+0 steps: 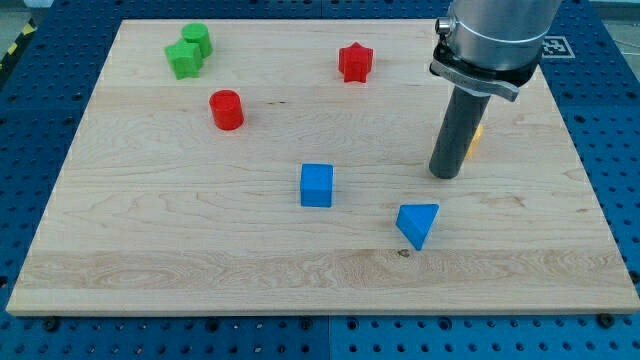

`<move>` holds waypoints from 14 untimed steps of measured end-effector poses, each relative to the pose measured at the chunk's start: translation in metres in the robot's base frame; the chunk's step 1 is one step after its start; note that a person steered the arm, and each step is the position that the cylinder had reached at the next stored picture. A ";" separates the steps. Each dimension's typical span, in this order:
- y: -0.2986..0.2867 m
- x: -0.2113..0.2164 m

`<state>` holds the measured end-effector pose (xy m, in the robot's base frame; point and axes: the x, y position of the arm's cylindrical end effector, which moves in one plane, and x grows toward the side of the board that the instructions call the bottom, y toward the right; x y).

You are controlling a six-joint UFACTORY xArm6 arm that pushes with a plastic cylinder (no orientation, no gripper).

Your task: Move your arm towards the bottom right

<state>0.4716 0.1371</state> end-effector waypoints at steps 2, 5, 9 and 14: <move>0.045 -0.018; 0.047 -0.021; 0.016 -0.077; 0.017 -0.124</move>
<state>0.3480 0.1537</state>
